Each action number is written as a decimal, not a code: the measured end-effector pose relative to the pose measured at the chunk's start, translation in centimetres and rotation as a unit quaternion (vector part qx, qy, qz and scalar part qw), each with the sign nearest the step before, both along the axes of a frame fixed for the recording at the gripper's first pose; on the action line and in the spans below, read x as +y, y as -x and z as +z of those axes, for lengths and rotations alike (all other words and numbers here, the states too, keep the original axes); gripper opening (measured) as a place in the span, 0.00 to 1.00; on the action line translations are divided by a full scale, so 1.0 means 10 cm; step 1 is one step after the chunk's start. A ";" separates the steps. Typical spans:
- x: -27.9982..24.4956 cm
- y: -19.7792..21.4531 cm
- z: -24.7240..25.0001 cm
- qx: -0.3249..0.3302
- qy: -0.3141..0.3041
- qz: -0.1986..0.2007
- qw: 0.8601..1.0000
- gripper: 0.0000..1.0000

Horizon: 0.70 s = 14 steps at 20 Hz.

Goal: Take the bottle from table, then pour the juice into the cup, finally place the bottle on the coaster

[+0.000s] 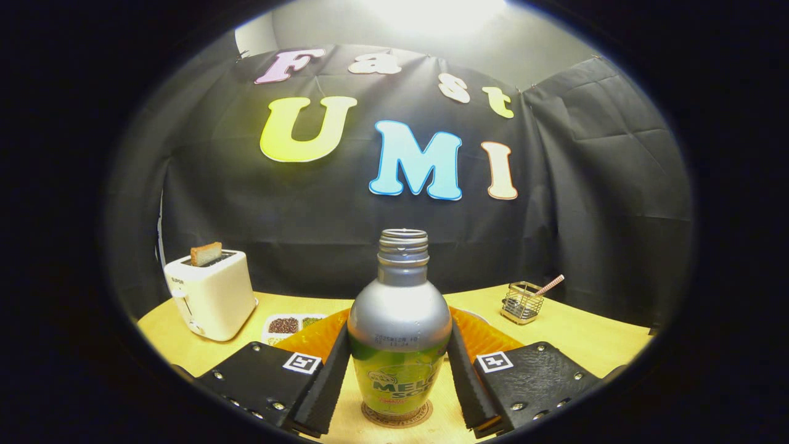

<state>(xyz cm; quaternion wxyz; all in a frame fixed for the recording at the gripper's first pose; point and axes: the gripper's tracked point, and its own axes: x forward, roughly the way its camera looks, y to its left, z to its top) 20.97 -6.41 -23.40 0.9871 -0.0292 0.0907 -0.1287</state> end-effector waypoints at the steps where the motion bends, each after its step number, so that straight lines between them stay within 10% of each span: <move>1: -0.01 -0.03 -0.08 0.005 0.005 0.001 1.000 0.77; 14: 0.04 -0.12 -0.64 0.032 0.001 0.011 0.999 0.77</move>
